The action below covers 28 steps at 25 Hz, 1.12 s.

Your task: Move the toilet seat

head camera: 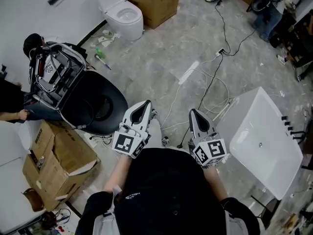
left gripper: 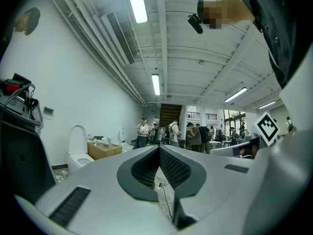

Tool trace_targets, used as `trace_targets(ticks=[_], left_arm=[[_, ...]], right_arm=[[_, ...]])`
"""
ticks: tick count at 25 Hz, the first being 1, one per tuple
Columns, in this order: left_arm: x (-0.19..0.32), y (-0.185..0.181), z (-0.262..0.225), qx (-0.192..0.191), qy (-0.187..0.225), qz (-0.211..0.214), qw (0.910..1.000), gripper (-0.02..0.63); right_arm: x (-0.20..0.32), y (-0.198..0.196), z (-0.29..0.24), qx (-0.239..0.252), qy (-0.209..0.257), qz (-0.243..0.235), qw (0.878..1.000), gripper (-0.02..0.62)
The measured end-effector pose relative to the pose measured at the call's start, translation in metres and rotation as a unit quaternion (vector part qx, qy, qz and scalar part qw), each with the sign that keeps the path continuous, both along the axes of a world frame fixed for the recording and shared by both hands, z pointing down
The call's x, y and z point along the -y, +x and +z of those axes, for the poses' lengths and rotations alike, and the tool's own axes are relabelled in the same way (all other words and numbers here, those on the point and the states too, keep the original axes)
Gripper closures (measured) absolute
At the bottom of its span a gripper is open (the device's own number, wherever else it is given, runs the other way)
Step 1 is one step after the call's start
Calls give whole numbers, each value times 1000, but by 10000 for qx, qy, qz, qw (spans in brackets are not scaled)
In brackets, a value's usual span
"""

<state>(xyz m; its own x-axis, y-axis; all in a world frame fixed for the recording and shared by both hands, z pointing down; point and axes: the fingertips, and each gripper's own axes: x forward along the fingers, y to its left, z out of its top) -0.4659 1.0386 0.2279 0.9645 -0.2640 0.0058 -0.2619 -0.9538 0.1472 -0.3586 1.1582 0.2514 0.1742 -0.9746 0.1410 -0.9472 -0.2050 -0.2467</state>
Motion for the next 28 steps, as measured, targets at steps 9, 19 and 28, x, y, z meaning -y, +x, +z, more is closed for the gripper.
trace_targets(ticks=[9,19,28], left_arm=[[70,62,5,-78,-175,126,9997,598],[172,121,-2,-310,-243,294,9988,598],[244,162,-12,-391,-62,362,9986,598]], right_arm=[[60,51,7,48,-237,150,9996,590],[158,101,-6,-145,-235,300,9992,590],[242,133,-8,-62,-293,329,9990,589]])
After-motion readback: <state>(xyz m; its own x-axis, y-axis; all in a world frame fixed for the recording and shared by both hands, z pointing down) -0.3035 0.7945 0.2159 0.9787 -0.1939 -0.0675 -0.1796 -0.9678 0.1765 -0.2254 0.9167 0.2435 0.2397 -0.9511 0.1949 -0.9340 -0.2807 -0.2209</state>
